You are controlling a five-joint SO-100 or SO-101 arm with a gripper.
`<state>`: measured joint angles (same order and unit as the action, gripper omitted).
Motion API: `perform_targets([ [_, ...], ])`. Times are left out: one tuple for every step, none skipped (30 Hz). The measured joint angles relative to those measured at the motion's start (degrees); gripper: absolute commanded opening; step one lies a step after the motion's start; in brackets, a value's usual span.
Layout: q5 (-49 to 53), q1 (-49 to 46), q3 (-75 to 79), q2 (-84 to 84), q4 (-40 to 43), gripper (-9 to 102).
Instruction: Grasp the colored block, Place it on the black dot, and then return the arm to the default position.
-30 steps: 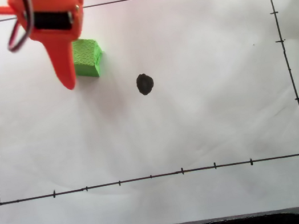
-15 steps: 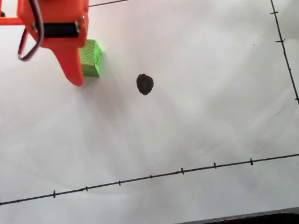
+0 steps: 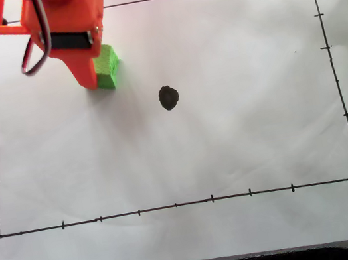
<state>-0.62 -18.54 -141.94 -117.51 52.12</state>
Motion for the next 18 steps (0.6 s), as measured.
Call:
perform_targets([
  [0.0, 0.0, 0.0, 0.0, -0.1, 16],
  [-0.2, 0.0, 0.0, 0.0, -0.2, 15],
  [-0.4, 0.0, 0.0, 0.0, -0.4, 15],
  [-0.4, 0.0, 0.0, 0.0, -0.5, 15],
  [-0.4, 0.0, 0.0, 0.0, -0.6, 15],
  [-0.4, 0.0, 0.0, 0.0, -0.6, 14],
  [-0.4, 0.1, 0.1, 0.0, -0.6, 14],
  [-0.4, 0.2, 0.5, 0.0, 0.0, 14],
  [-1.0, 0.4, 1.3, 0.0, 0.8, 13],
  [-1.6, 0.9, 2.4, -0.1, 1.6, 13],
  [-2.6, 1.8, 3.5, -0.1, 2.4, 13],
  [-3.3, 2.9, 4.8, -0.1, 3.2, 13],
  [-3.4, 4.0, 6.2, -0.1, 4.0, 13],
  [-4.1, 5.2, 7.7, -0.1, 4.5, 13],
  [-5.0, 6.2, 9.1, 0.0, 4.9, 13],
  [-5.8, 7.3, 10.6, 0.5, 5.3, 13],
  [-6.6, 8.4, 12.0, 1.2, 5.4, 13],
  [-7.3, 9.7, 13.2, 2.2, 5.6, 13],
])
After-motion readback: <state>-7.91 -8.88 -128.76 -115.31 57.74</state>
